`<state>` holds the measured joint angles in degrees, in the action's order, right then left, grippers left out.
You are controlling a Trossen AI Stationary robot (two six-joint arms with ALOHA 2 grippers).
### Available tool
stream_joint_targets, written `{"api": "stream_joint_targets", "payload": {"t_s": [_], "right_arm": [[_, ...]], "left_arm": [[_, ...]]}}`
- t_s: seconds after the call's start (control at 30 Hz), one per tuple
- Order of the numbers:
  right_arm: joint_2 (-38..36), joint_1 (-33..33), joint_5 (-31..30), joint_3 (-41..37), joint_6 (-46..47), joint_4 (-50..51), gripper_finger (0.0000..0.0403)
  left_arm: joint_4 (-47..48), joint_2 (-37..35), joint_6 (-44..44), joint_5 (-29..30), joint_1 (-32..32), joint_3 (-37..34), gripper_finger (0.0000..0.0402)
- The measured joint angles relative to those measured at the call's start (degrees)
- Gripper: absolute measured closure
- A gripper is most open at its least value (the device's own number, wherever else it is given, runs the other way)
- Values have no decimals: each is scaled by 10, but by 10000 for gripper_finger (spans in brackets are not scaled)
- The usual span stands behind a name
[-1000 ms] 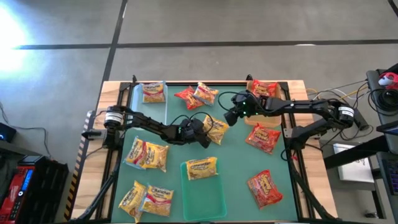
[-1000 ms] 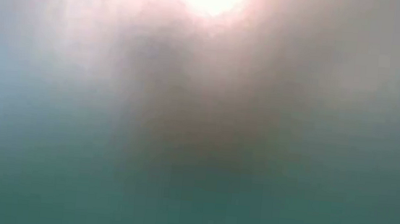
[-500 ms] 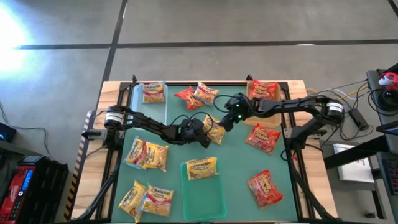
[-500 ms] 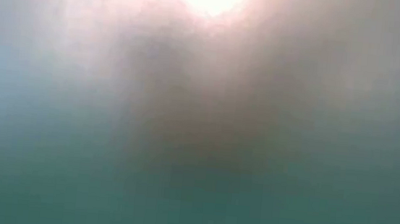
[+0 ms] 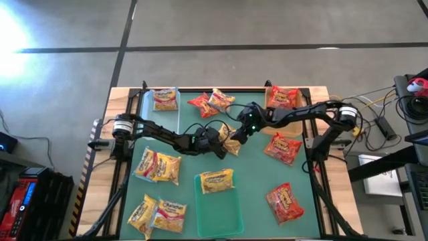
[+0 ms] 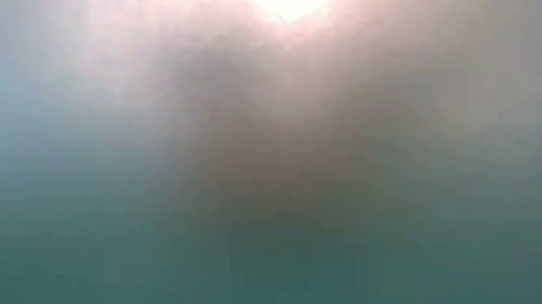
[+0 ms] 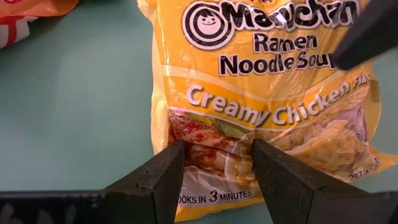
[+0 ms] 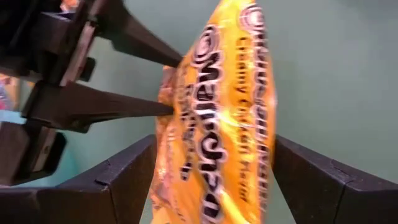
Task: Sort Maruchan noodles
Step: Put the right yellow noodle pack into the green bin
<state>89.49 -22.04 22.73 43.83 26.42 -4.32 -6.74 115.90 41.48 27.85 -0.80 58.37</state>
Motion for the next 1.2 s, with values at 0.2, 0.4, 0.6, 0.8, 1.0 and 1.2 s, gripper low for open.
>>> {"api": "stream_joint_targets", "payload": {"t_s": [0.2,0.4,0.6,0.8,1.0,1.2], "right_arm": [[24,0,15,0,1,-7,124],[45,0,48,0,0,-8,155],[49,2,59,0,-9,-11,193],[47,2,62,0,-25,-14,222],[47,2,67,0,-35,-16,248],[47,2,67,0,-37,-19,262]], "left_arm": [[-1,0,0,0,1,0,228],[-3,0,-1,0,1,0,228],[-9,1,-5,0,1,0,228],[-7,-20,-34,27,-11,-1,228],[17,-57,-68,36,-20,-3,228],[57,-81,-65,72,-23,-3,228]]}}
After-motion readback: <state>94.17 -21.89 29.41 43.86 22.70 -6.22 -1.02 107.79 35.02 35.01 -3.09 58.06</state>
